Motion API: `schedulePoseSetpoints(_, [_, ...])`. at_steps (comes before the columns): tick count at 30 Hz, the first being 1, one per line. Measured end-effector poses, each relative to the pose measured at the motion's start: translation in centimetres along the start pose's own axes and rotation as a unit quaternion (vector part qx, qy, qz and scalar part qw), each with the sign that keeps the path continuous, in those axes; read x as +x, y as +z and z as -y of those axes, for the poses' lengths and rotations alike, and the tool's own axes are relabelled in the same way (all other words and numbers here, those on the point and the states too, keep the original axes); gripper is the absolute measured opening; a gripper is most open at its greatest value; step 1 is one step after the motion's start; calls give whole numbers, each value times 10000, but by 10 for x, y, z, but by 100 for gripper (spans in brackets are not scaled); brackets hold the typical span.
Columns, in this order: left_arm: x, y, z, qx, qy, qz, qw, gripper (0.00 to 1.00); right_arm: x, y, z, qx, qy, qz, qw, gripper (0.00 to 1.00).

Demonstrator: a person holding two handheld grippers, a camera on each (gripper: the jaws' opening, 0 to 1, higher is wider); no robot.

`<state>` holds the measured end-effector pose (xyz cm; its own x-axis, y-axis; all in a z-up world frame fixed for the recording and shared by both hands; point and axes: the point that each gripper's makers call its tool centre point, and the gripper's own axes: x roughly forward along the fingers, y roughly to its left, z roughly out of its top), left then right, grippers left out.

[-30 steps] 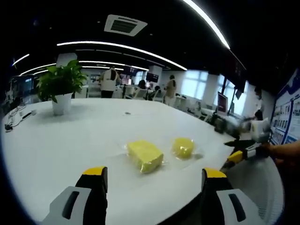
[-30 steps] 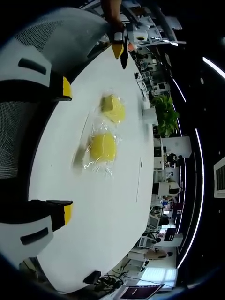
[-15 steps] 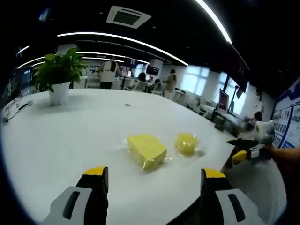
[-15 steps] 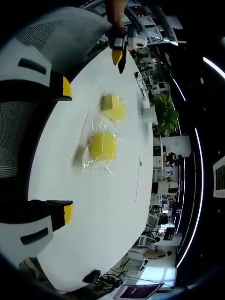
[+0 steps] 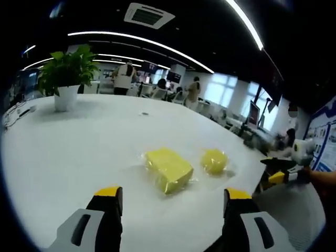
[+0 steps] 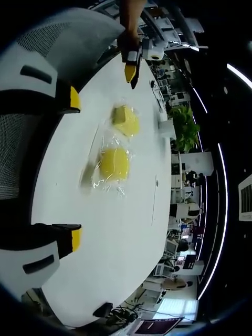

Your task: Compare the silicone blocks by pressing each to a similar depth, holding the contact briefly, and releasing to observe deformation and rebound differences across the visible hardness samples.

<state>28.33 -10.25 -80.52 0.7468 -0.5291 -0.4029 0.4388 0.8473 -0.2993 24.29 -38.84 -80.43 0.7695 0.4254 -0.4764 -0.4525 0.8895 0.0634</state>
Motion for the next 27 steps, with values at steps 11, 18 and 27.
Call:
schedulePoseSetpoints(11, [15, -1, -7, -90, 59, -116, 9999, 75, 0, 0, 1, 41, -9, 6, 10000, 79])
schedulePoseSetpoints(18, [29, 3, -14, -188, 107, -155, 9996, 74, 1, 0, 1, 90, -5, 15, 10000, 79])
schedulePoseSetpoints(27, [45, 7, -17, -352, 118, -191, 9991, 71, 1, 1, 2, 102, -33, 16, 9999, 78])
